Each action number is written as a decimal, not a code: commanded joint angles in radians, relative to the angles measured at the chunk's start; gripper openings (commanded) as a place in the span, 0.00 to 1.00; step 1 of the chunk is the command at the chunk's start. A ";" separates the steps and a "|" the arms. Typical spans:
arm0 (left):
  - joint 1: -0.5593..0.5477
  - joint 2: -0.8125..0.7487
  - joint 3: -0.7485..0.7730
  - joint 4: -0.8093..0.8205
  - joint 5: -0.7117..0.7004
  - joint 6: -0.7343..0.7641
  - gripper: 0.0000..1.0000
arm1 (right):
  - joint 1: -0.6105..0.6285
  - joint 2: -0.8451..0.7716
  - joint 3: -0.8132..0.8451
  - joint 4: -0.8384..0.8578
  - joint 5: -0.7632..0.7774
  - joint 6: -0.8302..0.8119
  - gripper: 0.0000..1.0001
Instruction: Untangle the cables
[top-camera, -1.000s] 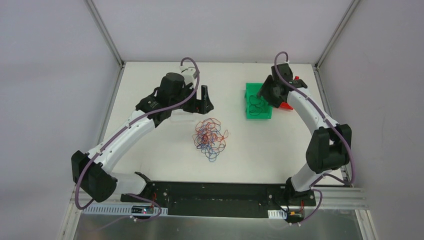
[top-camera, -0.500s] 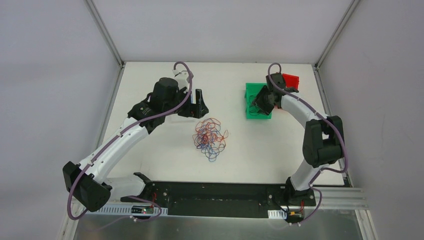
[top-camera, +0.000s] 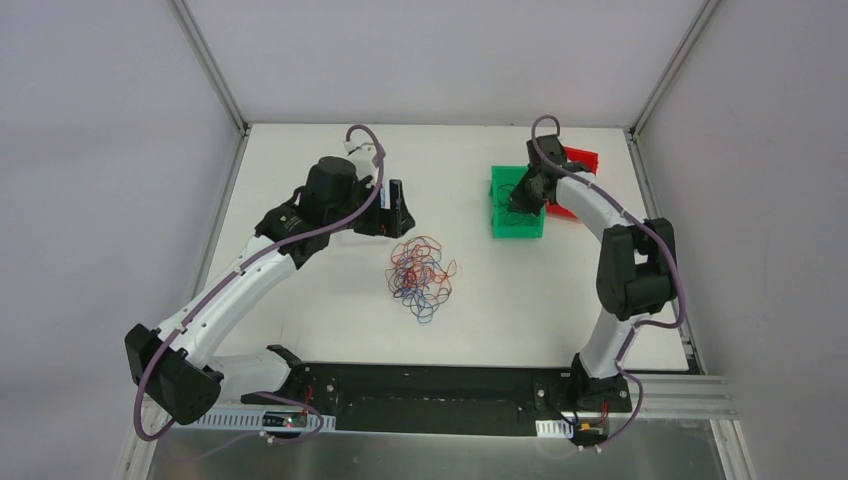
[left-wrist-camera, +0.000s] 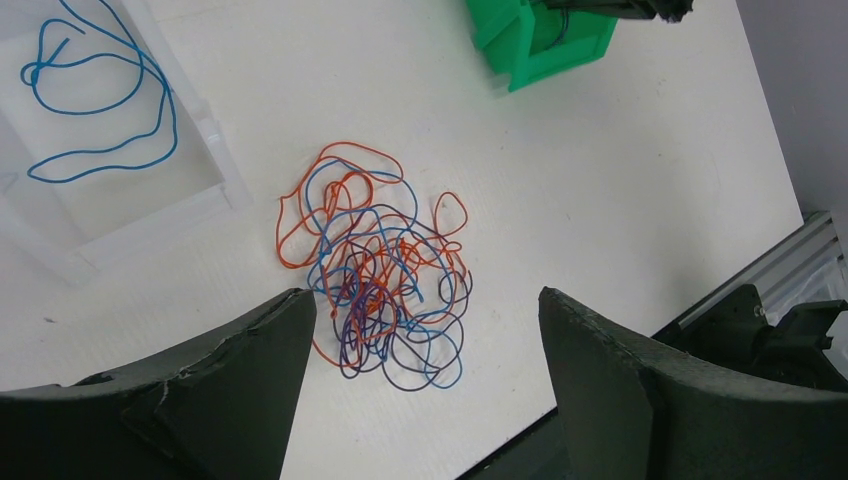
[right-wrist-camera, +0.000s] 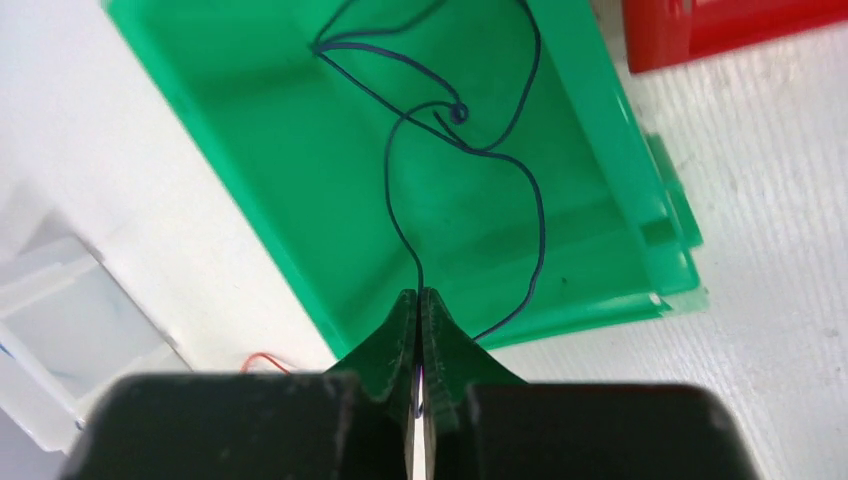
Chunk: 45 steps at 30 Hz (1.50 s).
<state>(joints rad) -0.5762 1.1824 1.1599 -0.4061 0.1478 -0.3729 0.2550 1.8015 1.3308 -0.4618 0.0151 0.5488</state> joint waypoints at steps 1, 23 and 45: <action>-0.004 -0.012 -0.022 -0.002 0.014 -0.006 0.84 | -0.006 0.059 0.163 -0.032 0.089 -0.032 0.00; -0.027 0.106 -0.178 -0.061 0.016 -0.055 0.82 | -0.012 0.047 0.229 -0.087 0.079 -0.114 0.53; -0.057 0.036 -0.379 0.112 0.089 -0.106 0.90 | 0.368 -0.681 -0.567 0.160 0.032 0.035 0.91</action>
<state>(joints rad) -0.6231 1.2430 0.8040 -0.3641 0.2089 -0.4469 0.5823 1.2095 0.8364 -0.4183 0.0441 0.4908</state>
